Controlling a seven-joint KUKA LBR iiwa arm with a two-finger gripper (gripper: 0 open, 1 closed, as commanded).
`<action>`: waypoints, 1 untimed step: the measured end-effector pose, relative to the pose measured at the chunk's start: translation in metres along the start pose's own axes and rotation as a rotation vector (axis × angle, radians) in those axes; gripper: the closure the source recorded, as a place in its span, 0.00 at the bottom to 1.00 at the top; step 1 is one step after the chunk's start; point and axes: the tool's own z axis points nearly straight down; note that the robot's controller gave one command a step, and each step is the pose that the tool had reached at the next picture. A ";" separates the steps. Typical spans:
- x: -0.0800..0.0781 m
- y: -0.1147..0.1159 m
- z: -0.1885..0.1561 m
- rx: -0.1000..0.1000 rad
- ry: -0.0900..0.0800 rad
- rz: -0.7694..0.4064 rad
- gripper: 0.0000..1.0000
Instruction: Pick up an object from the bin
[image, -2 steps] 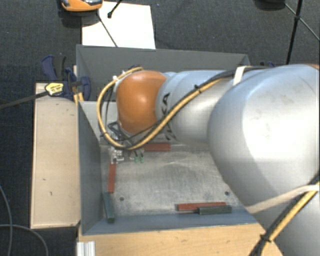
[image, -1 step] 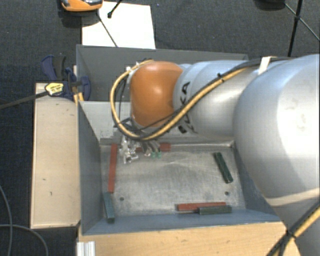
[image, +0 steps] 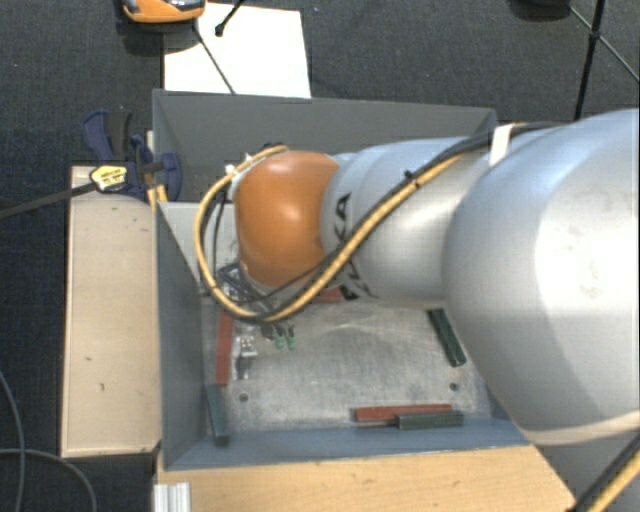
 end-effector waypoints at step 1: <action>0.000 0.000 0.000 0.000 0.000 0.001 0.00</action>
Offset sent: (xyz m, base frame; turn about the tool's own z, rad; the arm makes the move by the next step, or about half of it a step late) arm 0.0003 0.0102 -0.0311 -0.3715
